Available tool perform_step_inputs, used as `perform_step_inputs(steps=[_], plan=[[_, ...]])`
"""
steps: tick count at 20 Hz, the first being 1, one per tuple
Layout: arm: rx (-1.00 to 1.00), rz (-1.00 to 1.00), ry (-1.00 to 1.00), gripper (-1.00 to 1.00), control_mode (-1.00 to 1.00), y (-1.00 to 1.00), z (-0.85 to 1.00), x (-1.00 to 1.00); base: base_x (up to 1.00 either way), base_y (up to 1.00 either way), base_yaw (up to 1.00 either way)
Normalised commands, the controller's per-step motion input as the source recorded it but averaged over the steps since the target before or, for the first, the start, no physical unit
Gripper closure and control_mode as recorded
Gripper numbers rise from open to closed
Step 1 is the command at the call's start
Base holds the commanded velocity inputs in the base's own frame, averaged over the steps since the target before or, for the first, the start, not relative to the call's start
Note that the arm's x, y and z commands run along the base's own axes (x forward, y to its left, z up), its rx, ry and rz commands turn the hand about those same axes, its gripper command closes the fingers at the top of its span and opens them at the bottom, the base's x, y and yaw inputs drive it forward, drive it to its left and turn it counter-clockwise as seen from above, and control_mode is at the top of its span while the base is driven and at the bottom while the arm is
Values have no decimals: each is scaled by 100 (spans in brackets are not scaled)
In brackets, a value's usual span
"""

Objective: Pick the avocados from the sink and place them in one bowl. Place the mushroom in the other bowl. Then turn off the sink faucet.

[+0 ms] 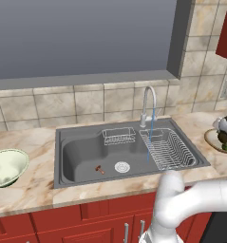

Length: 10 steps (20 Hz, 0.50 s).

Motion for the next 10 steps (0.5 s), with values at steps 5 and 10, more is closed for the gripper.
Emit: perform_step_inputs(steps=[5,10], plan=[[1,1,5,-100,-100,-25,-7,17,0,0,0],[1,0,0,-100,-100,-43,31,-41,0,0,0]])
